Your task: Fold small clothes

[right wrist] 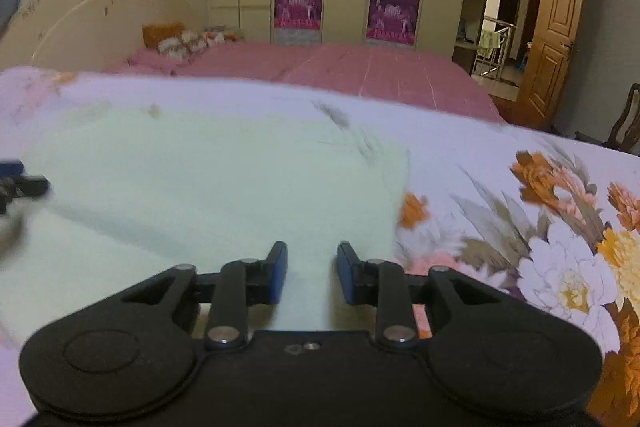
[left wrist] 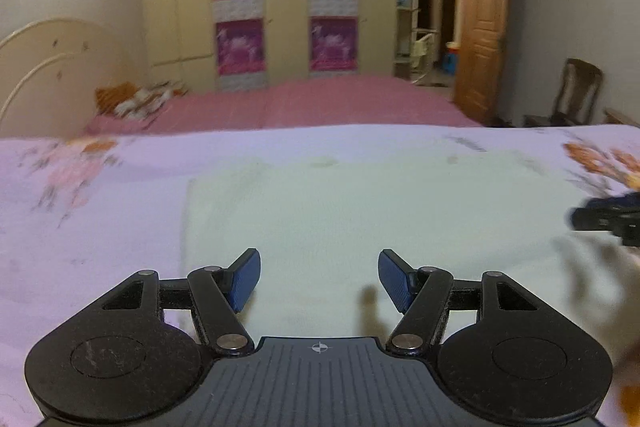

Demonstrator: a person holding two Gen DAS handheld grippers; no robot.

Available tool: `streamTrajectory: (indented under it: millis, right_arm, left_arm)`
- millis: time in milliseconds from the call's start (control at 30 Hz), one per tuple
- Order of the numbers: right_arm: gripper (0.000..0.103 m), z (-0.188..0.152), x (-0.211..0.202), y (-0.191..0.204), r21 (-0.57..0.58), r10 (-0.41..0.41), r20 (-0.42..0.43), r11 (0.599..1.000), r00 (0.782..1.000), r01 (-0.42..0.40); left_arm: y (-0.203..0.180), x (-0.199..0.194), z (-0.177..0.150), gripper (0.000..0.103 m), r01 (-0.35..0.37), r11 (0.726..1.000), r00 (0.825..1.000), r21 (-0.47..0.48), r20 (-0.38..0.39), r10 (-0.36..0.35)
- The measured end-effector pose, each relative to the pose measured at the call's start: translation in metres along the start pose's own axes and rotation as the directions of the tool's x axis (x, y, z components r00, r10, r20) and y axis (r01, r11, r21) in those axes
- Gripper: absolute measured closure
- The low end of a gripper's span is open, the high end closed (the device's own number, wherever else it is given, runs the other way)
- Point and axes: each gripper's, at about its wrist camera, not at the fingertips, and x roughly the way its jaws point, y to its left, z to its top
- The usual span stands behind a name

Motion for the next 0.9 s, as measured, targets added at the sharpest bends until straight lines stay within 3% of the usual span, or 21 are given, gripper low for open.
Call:
streamTrajectory:
  millis: [133,233,300,400,533,667,767,900]
  right_arm:
    - [0.075,-0.015,-0.026,0.036,-0.04,0.111,-0.018,0.993,0.994,-0.112]
    - [0.075,-0.04,-0.032,0.064,-0.089,0.154,-0.068,0.983,0.986,-0.159]
    - [0.074,-0.056,-0.029,0.077,-0.13,0.122,-0.091,0.982,0.988,-0.133]
    - [0.073,-0.062,-0.033,0.088,-0.167,0.076,-0.059,0.982,0.995,-0.085]
    - [0.073,-0.059,-0.037,0.087,-0.161,0.078,-0.077,0.983,0.994,-0.09]
    - [0.073,-0.064,-0.046,0.052,-0.119,-0.001,-0.081,0.993,0.997,-0.009]
    - [0.073,-0.072,-0.053,0.016,-0.023,-0.044,-0.09,0.999,0.995,0.042]
    - [0.074,-0.065,-0.05,0.021,-0.053,-0.062,-0.095,0.997,0.994,0.057]
  left_arm:
    - [-0.031,-0.02,-0.025,0.038,0.079,0.997,0.996,0.012,-0.039,-0.078]
    - [-0.044,-0.025,-0.047,0.038,0.08,0.997,0.994,0.013,-0.082,-0.079]
    - [-0.047,-0.032,-0.053,0.038,0.068,0.997,0.995,0.025,-0.068,-0.066]
    - [-0.047,-0.038,-0.052,0.038,0.062,0.998,0.995,0.002,-0.08,-0.062]
    - [-0.038,-0.045,-0.056,0.038,0.035,0.999,0.995,0.006,-0.091,-0.035]
    - [0.002,-0.041,-0.059,0.038,-0.001,1.0,0.996,-0.023,-0.091,-0.001]
    - [0.019,-0.047,-0.066,0.038,-0.003,0.999,0.996,-0.051,-0.09,-0.002]
    - [0.016,-0.05,-0.057,0.038,-0.022,0.998,0.996,-0.067,-0.084,0.017]
